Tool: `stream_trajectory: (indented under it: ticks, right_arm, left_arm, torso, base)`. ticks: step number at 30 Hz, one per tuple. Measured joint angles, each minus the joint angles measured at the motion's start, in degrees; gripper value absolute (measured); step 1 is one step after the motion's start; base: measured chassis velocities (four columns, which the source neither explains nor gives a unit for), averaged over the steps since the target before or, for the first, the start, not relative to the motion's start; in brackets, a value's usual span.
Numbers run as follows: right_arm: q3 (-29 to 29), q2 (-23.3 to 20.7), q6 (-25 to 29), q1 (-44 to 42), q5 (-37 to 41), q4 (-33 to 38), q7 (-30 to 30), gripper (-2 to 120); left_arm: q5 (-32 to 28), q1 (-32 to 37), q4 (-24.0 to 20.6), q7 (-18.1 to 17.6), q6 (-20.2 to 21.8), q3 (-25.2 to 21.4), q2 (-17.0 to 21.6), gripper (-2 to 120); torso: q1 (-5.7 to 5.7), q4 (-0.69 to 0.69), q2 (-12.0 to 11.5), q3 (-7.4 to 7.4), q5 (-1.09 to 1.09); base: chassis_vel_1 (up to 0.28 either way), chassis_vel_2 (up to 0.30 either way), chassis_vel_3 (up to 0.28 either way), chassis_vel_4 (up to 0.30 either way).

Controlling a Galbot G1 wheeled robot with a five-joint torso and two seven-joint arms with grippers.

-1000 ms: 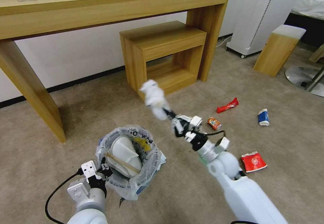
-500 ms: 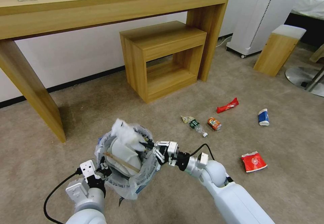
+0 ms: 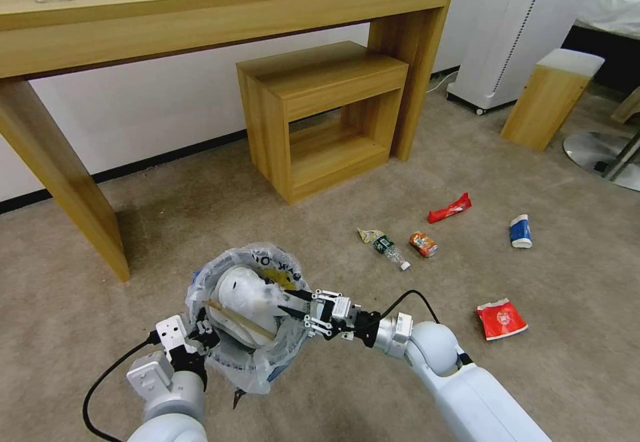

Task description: Pick up the trash bin and place the garbage on the floor into it.

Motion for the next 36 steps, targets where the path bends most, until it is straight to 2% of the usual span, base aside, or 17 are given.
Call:
stream_trajectory:
  ticks: [6,8,9,12,13,14,15,16,18,19,22,23,25,30,33,34,36]
  right_arm:
    - [1.33,-0.76,1.04,-0.68,6.62,2.31,0.57,72]
    - [2.03,-1.25,1.42,-1.29,12.06,4.36,2.75,82]
    - [2.03,-1.25,1.42,-1.29,12.06,4.36,2.75,82]
    - [3.47,-2.02,0.62,-2.58,17.75,8.25,11.31,96]
    - [3.47,-2.02,0.62,-2.58,17.75,8.25,11.31,96]
    - [4.6,-2.09,0.0,-2.94,18.3,9.42,15.73,99]
    - [4.6,-2.09,0.0,-2.94,18.3,9.42,15.73,99]
    - [7.72,-2.16,-1.22,-3.5,17.68,10.59,22.77,100]
    - [10.63,-3.06,-3.72,-5.09,15.58,11.14,30.17,100]
    - [10.63,-3.06,-3.72,-5.09,15.58,11.14,30.17,100]
    - [11.97,-3.19,-7.21,-7.27,11.82,11.09,38.93,100]
    - [11.97,-3.19,-7.21,-7.27,11.82,11.09,38.93,100]
    - [12.34,-2.95,-11.57,-8.1,9.43,9.76,42.64,100]
    - [11.14,-1.8,-16.26,-7.51,10.12,6.16,43.61,100]
    - [9.43,-0.39,-25.24,-5.34,14.08,3.24,42.27,100]
    - [9.43,-0.39,-25.24,-5.34,14.08,3.24,42.27,100]
    - [8.53,0.75,-29.89,-3.24,15.48,0.58,38.62,100]
  left_arm:
    - [-0.07,-0.07,0.08,-0.01,0.0,-0.14,0.02,0]
    - [-0.46,-0.42,0.37,-0.17,-0.01,-0.45,0.11,0]
    - [-0.46,-0.42,0.37,-0.17,-0.01,-0.45,0.11,0]
    - [-1.86,-1.3,0.59,-1.16,0.42,-1.26,0.59,0]
    - [-1.86,-1.3,0.59,-1.16,0.42,-1.26,0.59,0]
    - [-2.56,-1.65,0.6,-1.62,0.88,-1.81,0.97,0]
    - [-2.56,-1.65,0.6,-1.62,0.88,-1.81,0.97,0]
    - [-3.8,-2.1,0.56,-2.32,1.69,-2.94,1.83,0]
    - [-5.14,-2.19,0.1,-3.02,2.73,-3.84,2.65,0]
    - [-5.14,-2.19,0.1,-3.02,2.73,-3.84,2.65,0]
    - [-6.18,-2.01,-0.34,-3.78,3.81,-4.32,3.3,0]
    - [-6.18,-2.01,-0.34,-3.78,3.81,-4.32,3.3,0]
    - [-6.39,-1.89,-0.63,-4.01,3.95,-4.39,3.36,0]
    - [-6.45,-1.46,-1.35,-4.05,3.96,-4.37,3.33,0]
    - [-6.46,-0.93,-2.0,-4.03,3.76,-4.47,3.46,0]
    - [-6.46,-0.93,-2.0,-4.03,3.76,-4.47,3.46,0]
    - [-6.46,-0.63,-2.22,-3.97,3.57,-4.37,3.39,0]
  torso:
    - [0.0,0.0,0.0,0.0,0.0]
    - [0.0,0.0,0.0,0.0,0.0]
    - [0.0,0.0,0.0,0.0,0.0]
    - [0.0,0.0,0.0,0.0,-0.01]
    - [0.0,0.0,0.0,0.0,-0.01]
    - [0.0,0.0,0.0,0.0,-0.01]
    - [0.0,0.0,0.0,0.0,-0.01]
    - [0.0,0.01,0.0,0.0,0.0]
    - [0.0,0.0,0.0,0.0,0.0]
    - [0.0,0.0,0.0,0.0,0.0]
    - [0.0,0.0,0.0,0.0,0.0]
    - [0.0,0.0,0.0,0.0,0.0]
    - [0.0,0.0,0.0,0.0,-0.01]
    - [0.0,-0.01,0.0,0.0,0.0]
    - [0.0,0.0,0.0,0.0,-0.01]
    - [0.0,0.0,0.0,0.0,-0.01]
    - [0.0,0.0,0.0,0.0,-0.01]
  base:
    - [0.0,0.0,0.0,0.0]
    - [0.0,0.0,0.0,0.0]
    - [0.0,0.0,0.0,0.0]
    - [0.0,0.0,0.0,0.0]
    - [0.0,0.0,0.0,0.0]
    - [0.0,0.0,0.0,0.0]
    - [0.0,0.0,0.0,0.0]
    - [0.0,0.0,0.0,0.0]
    - [0.0,0.0,0.0,0.0]
    - [0.0,0.0,0.0,0.0]
    - [0.0,0.0,0.0,0.0]
    - [0.0,0.0,0.0,0.0]
    - [0.0,0.0,0.0,0.0]
    - [0.0,0.0,0.0,0.0]
    - [0.0,0.0,0.0,0.0]
    - [0.0,0.0,0.0,0.0]
    - [0.0,0.0,0.0,0.0]
